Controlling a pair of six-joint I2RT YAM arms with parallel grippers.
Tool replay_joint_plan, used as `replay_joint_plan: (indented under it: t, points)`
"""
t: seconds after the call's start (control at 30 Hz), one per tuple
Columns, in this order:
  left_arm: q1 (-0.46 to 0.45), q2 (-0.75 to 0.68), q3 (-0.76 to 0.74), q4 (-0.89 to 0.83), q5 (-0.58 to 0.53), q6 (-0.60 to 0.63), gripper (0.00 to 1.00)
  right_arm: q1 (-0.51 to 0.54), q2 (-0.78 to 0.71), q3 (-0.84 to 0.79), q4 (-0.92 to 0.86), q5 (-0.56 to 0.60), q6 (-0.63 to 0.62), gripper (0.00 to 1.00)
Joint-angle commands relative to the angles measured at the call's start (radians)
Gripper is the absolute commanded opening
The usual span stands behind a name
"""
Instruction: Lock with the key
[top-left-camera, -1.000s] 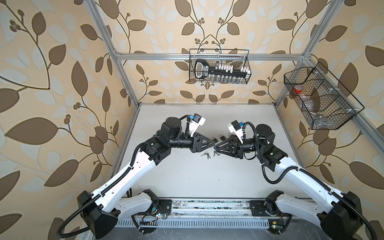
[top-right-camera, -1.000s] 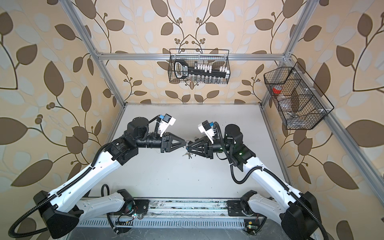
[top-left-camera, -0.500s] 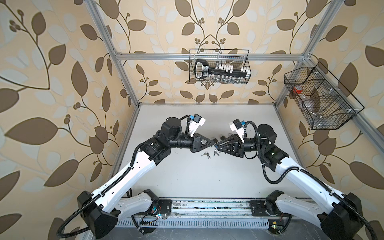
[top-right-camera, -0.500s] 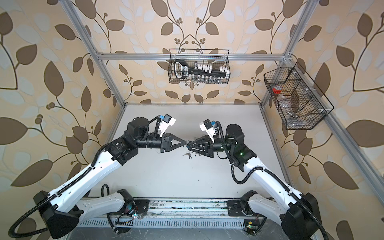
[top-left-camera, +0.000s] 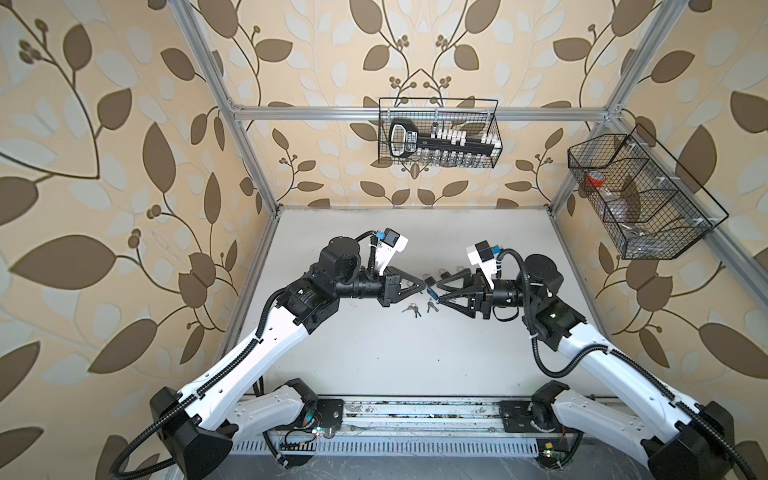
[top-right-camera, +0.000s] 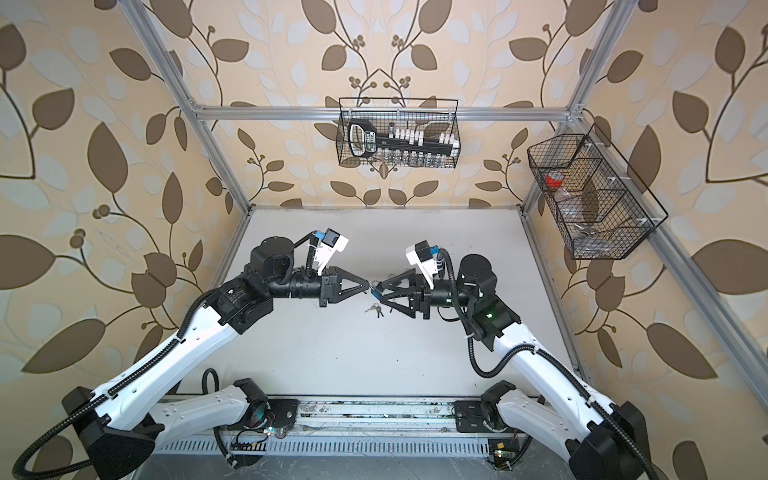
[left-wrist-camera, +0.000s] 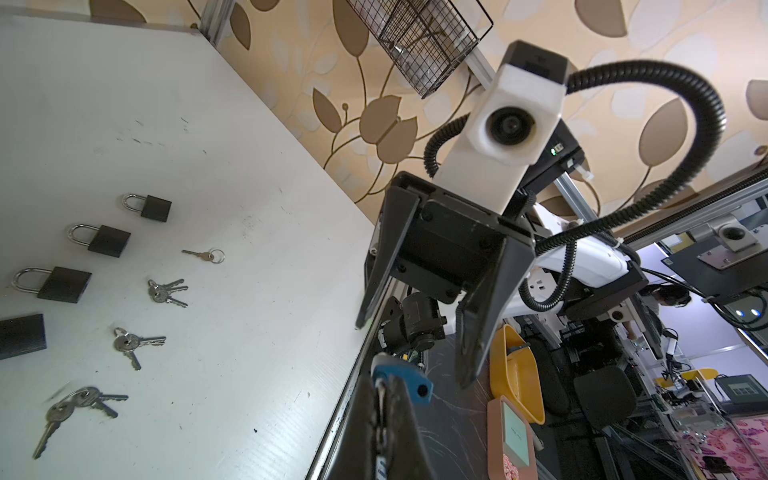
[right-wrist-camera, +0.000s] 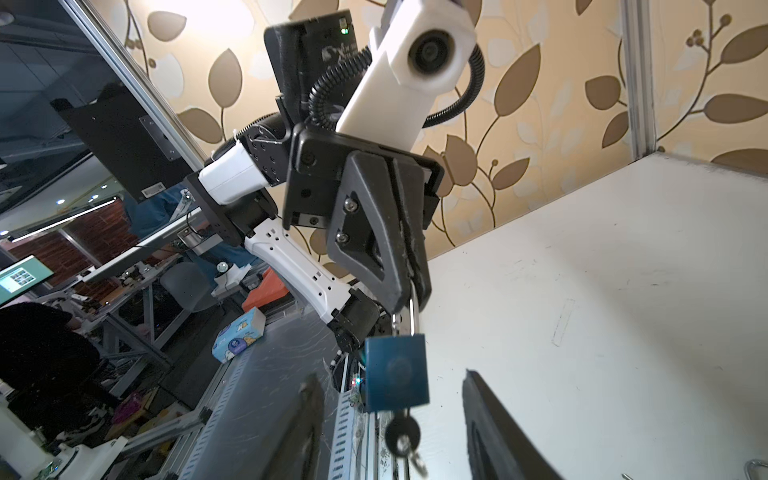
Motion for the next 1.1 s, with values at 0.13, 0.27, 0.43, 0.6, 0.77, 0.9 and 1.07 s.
replay_joint_plan:
  t: [0.13, 0.27, 0.43, 0.6, 0.77, 0.9, 1.07]
  points:
    - [0.009, -0.077, -0.054, 0.174, -0.021, -0.102, 0.00, -0.001, -0.052, -0.038, 0.089, 0.131, 0.020, 0.56]
    - [0.008, -0.086, -0.066, 0.193, -0.008, -0.110, 0.00, 0.012, -0.022, -0.025, 0.161, 0.107, 0.104, 0.56]
    - [0.006, -0.082, -0.067, 0.202, 0.015, -0.110, 0.00, 0.044, -0.001, 0.006, 0.150, 0.121, 0.101, 0.55]
    - [0.002, -0.088, -0.071, 0.213, 0.029, -0.111, 0.00, 0.093, 0.038, 0.029, 0.081, 0.155, 0.051, 0.53]
    - [0.001, -0.101, -0.079, 0.217, 0.024, -0.113, 0.00, 0.108, 0.063, 0.035, 0.042, 0.159, 0.029, 0.51]
    - [0.001, -0.108, -0.080, 0.217, 0.017, -0.113, 0.00, 0.108, 0.046, 0.031, 0.050, 0.165, 0.021, 0.50]
    - [0.001, -0.108, -0.088, 0.226, 0.011, -0.116, 0.00, 0.107, -0.004, 0.000, 0.157, 0.139, 0.045, 0.53]
